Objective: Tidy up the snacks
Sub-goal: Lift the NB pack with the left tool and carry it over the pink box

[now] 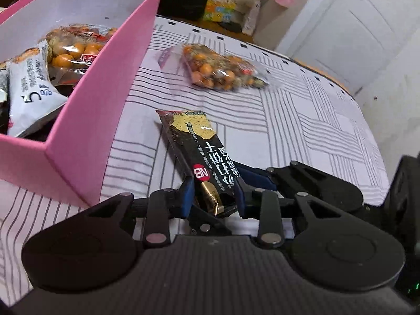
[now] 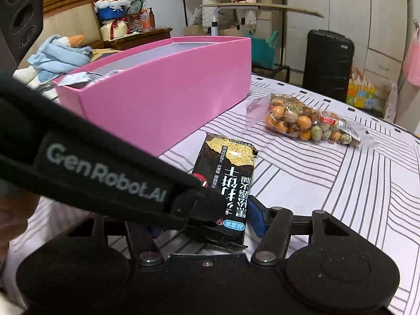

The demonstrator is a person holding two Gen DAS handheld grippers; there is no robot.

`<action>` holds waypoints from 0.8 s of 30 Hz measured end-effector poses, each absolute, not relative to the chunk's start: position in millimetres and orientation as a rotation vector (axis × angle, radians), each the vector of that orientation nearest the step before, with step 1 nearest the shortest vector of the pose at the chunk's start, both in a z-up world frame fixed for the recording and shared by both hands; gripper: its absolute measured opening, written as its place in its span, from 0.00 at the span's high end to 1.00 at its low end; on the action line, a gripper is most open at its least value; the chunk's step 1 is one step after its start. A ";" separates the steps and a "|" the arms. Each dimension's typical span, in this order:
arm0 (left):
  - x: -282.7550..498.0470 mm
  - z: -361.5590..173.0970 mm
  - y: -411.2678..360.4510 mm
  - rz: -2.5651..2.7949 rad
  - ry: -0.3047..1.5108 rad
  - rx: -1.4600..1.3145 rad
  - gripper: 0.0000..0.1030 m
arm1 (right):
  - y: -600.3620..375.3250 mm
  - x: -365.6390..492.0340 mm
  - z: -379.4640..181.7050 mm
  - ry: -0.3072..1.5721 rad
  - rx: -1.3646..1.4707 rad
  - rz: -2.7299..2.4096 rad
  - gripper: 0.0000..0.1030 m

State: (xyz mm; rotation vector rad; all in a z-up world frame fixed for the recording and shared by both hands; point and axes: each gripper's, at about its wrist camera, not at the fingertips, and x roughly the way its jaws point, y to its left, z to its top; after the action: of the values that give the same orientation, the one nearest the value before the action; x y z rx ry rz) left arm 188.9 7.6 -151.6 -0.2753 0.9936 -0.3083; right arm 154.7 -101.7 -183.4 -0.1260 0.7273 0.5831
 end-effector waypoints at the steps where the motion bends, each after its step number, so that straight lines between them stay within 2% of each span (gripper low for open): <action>1: 186.4 -148.1 7.4 -0.313 1.003 -0.272 0.70 | -101.5 151.5 -180.9 0.732 -0.130 0.582 0.36; 14: 147.6 -106.5 9.7 -0.351 1.108 -0.272 0.70 | -89.2 110.9 -135.2 0.801 -0.206 0.588 0.37; 24: 114.1 -28.5 25.3 -0.402 1.006 -0.250 0.69 | -83.4 82.7 -60.2 0.695 -0.266 0.626 0.36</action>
State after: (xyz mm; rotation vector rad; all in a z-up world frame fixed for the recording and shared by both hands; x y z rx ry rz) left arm 114.1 25.3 -28.5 -0.2497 1.0058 -0.4025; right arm 82.7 -83.4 -60.2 -0.2660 0.6948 0.6261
